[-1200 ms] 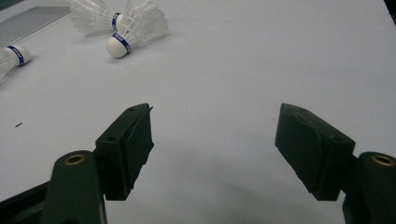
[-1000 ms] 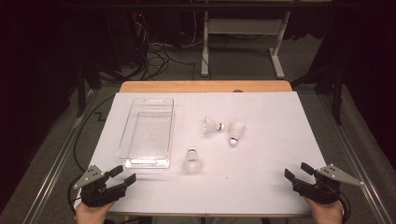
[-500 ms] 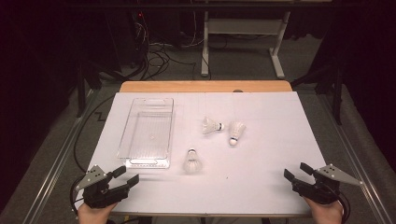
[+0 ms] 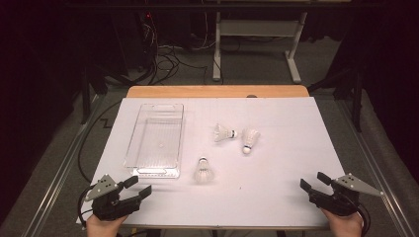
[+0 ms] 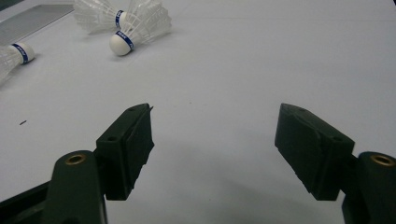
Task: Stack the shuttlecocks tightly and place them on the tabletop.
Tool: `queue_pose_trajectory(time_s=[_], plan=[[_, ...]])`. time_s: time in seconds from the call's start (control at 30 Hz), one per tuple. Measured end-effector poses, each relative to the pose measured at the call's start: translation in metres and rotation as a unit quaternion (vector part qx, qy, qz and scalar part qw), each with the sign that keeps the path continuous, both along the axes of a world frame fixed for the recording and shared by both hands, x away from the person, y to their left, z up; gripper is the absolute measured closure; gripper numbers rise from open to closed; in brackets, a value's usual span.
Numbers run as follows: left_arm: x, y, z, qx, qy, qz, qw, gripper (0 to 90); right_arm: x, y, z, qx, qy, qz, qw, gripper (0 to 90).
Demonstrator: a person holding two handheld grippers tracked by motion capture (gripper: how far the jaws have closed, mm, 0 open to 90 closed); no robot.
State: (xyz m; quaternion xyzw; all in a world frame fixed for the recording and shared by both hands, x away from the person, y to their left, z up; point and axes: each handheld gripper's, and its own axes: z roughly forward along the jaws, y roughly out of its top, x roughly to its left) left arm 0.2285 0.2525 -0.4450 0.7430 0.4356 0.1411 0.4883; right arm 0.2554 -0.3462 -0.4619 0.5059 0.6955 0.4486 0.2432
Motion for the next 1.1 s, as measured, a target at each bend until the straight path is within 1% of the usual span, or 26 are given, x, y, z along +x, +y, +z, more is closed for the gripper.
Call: queue_pose_trajectory(time_s=[0.33, 0.67, 1.1], plan=[[0.002, -0.010, 0.001, 0.007, 0.001, -0.018, 0.9998, 35.3, 0.000, 0.000, 0.000, 0.001, 0.000, -0.001, 1.0000, 28.4], [0.007, -0.028, 0.002, 0.011, 0.003, -0.040, 0.9991, 36.5, 0.000, 0.000, 0.000, 0.001, -0.001, 0.000, 1.0000, 28.4], [0.013, -0.044, 0.004, 0.020, 0.004, -0.056, 0.9982, 37.6, 0.000, 0.000, 0.000, 0.001, -0.001, 0.002, 1.0000, 28.7]])
